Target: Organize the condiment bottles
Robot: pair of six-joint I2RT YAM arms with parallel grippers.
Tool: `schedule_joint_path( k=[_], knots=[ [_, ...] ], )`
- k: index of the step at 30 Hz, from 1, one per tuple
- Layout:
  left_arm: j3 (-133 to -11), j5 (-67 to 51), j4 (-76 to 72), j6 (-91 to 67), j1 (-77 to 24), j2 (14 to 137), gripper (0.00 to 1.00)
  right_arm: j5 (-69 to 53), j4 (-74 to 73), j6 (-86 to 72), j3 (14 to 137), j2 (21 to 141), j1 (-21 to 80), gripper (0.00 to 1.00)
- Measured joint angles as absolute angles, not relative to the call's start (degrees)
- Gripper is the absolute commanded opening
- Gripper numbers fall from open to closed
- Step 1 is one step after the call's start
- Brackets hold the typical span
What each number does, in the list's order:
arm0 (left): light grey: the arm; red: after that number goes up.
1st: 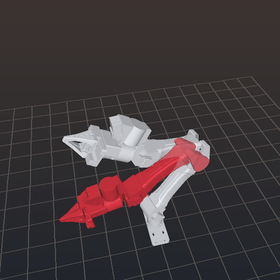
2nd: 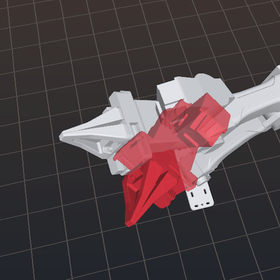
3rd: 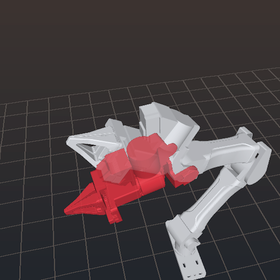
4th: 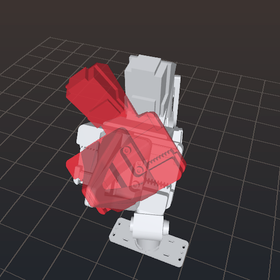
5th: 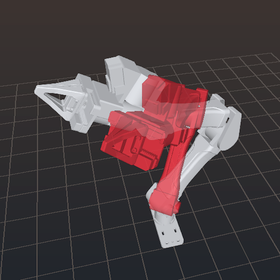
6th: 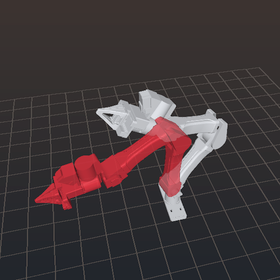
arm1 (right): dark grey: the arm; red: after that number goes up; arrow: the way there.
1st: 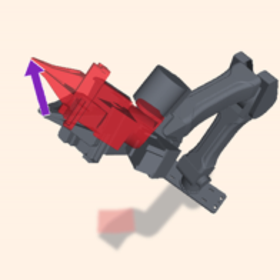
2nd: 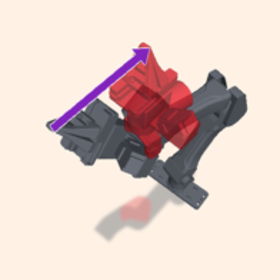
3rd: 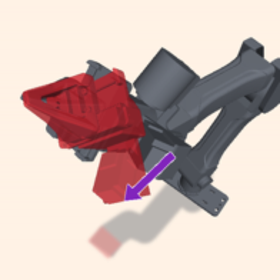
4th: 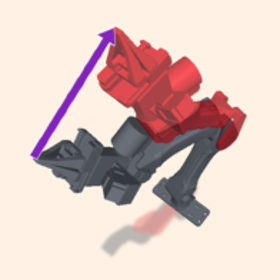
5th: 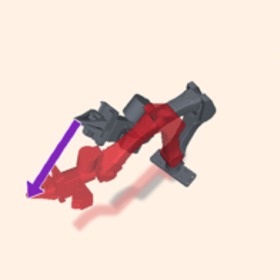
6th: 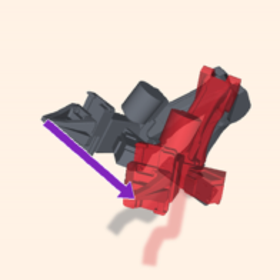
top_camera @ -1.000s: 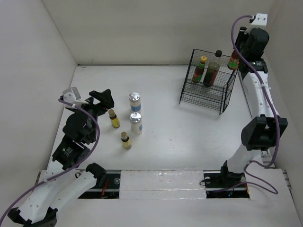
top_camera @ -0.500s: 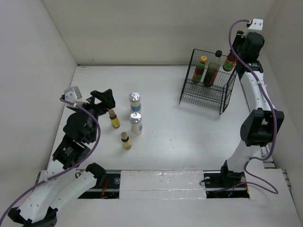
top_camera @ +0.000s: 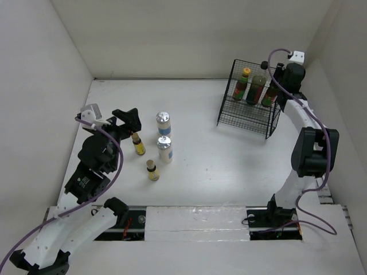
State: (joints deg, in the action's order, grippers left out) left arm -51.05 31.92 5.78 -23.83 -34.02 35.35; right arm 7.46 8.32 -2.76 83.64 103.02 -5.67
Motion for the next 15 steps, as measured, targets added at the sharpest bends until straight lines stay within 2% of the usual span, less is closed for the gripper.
schedule_joint_path(
  k=[3, 5, 6, 7, 10, 11, 15],
  knots=[
    [-51.05, 31.75, 5.78, -23.81, -34.00, 35.44, 0.87, 7.49, 8.54, -3.42, 81.52, 103.24, -5.65, 0.19],
    [-51.05, 31.62, 5.80, -23.81, -34.00, 35.46, 0.87, 7.49, 8.88, -3.66, 80.82, 103.28, -5.65, 0.27],
    [-51.05, 31.53, 5.78, -23.81, -34.00, 35.46, 0.87, 7.49, 9.37, -3.77, 80.55, 103.28, -5.65, 0.31],
    [-51.05, 31.48, 5.78, -23.81, -34.02, 35.48, 0.87, 7.49, 9.61, -3.88, 80.44, 103.28, -5.65, 0.42],
    [-51.05, 31.44, 5.80, -23.81, -34.00, 35.62, 0.87, 7.51, 11.42, -4.32, 79.96, 103.28, -5.65, 0.59],
    [-51.05, 31.42, 5.78, -23.81, -34.00, 35.64, 0.87, 7.51, 12.82, -4.34, 79.96, 103.28, -5.65, 0.67],
    [-51.05, 31.40, 5.78, -23.81, -34.00, 35.77, 0.87, 7.49, 14.22, -4.73, 80.01, 101.89, -5.61, 0.80]
  ],
)
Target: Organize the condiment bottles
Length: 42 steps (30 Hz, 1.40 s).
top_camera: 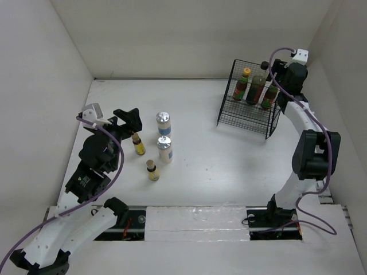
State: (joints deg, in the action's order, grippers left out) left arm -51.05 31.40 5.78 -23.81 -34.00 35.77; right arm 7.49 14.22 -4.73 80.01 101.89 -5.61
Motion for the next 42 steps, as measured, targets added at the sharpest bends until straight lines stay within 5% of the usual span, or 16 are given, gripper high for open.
schedule_joint_path(
  k=[5, 8, 11, 12, 13, 17, 21, 42],
  knots=[
    [-51.05, 30.83, 5.80, -23.81, -34.00, 35.86, 0.87, 4.99, 13.26, -4.78, 80.31, 95.98, -4.93, 0.75],
    [-51.05, 30.65, 5.78, -23.81, -34.00, 35.81, 0.87, 0.34, 13.26, -5.10, 80.07, 90.06, -1.87, 0.30],
    [-51.05, 30.68, 5.80, -23.81, -34.02, 35.81, 0.87, -5.82, 15.42, -6.26, 77.76, 83.99, 5.74, 0.20],
    [-51.05, 30.74, 5.80, -23.81, -34.02, 35.81, 0.87, -8.05, 16.36, -6.37, 76.29, 82.61, 9.32, 0.25],
    [-51.05, 30.87, 5.80, -23.81, -34.00, 35.77, 0.87, -9.85, 17.12, -6.52, 75.09, 81.89, 12.95, 0.40],
    [-51.05, 31.07, 5.82, -23.83, -34.02, 35.48, 0.87, -16.99, 17.93, -4.64, 69.49, 84.36, 27.18, 0.78],
    [-51.05, 31.27, 5.80, -23.83, -34.02, 35.33, 0.87, -22.20, 13.65, -0.99, 64.86, 89.71, 35.79, 0.94],
    [-51.05, 31.40, 5.82, -23.83, -34.02, 34.96, 0.87, -31.62, 5.15, 8.73, 68.99, 103.00, 48.90, 0.96]
  ],
)
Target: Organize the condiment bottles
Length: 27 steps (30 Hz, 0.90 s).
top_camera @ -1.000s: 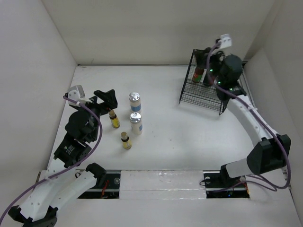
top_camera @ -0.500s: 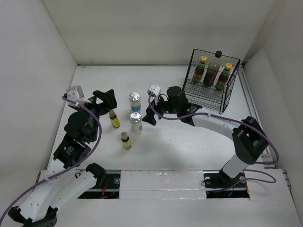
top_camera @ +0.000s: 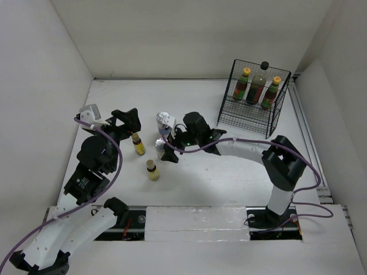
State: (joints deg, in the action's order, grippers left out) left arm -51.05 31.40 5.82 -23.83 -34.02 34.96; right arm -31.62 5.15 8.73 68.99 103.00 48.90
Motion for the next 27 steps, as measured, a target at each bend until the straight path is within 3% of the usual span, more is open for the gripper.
schedule_joint_path(
  k=[2, 4, 9, 12, 17, 19, 24, 27],
  knots=[
    [-51.05, 31.35, 5.82, -23.83, -34.00, 34.94, 0.87, -31.53, 7.33, 7.81, 68.99, 103.00, 49.36, 0.90],
    [-51.05, 31.24, 5.82, -23.83, -34.02, 35.00, 0.87, -30.87, 10.15, 6.87, 68.97, 103.00, 49.43, 0.78],
    [-51.05, 31.20, 5.82, -23.83, -34.00, 35.00, 0.87, -28.86, 17.26, 3.75, 68.49, 103.00, 49.41, 0.80],
    [-51.05, 31.09, 5.80, -23.83, -34.02, 35.00, 0.87, -27.88, 18.55, 2.92, 68.49, 103.00, 49.43, 0.69],
    [-51.05, 31.07, 5.82, -23.83, -34.02, 35.00, 0.87, -27.00, 18.85, 2.07, 68.49, 103.00, 49.43, 0.89],
    [-51.05, 31.03, 5.82, -23.83, -34.00, 35.00, 0.87, -27.29, 18.52, 2.15, 68.49, 103.00, 49.41, 0.93],
    [-51.05, 30.63, 5.82, -23.83, -34.02, 35.00, 0.87, -27.94, 17.10, 3.14, 68.53, 103.31, 49.71, 0.93],
    [-51.05, 30.59, 5.82, -23.83, -34.00, 35.00, 0.87, -27.49, 16.56, 3.44, 68.53, 104.31, 50.24, 0.80]
  ],
)
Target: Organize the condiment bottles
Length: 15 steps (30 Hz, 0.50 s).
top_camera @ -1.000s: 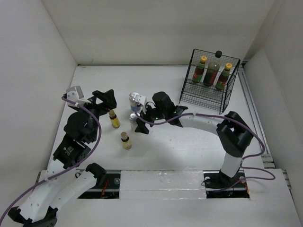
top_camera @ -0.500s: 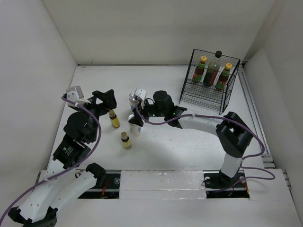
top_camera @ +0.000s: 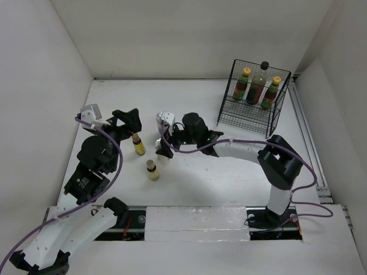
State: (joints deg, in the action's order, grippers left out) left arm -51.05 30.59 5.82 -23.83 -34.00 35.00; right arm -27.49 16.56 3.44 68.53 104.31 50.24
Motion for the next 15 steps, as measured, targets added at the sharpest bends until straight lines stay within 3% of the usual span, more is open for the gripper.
schedule_joint_path(
  k=[4, 6, 10, 15],
  knots=[
    [-51.05, 30.52, 5.82, -23.83, -34.02, 35.03, 0.87, -25.32, 15.81, 3.60, 68.58, 105.49, 50.70, 0.59],
    [-51.05, 30.48, 5.82, -23.83, -34.00, 35.03, 0.87, -23.53, 15.35, 3.25, 68.69, 105.10, 50.96, 0.53],
    [-51.05, 30.46, 5.80, -23.83, -34.00, 35.03, 0.87, -18.00, 13.45, 2.48, 66.15, 100.27, 51.03, 0.52],
    [-51.05, 30.28, 5.82, -23.83, -34.00, 35.03, 0.87, -8.78, 12.19, 1.48, 60.73, 82.11, 48.29, 0.51]
  ],
)
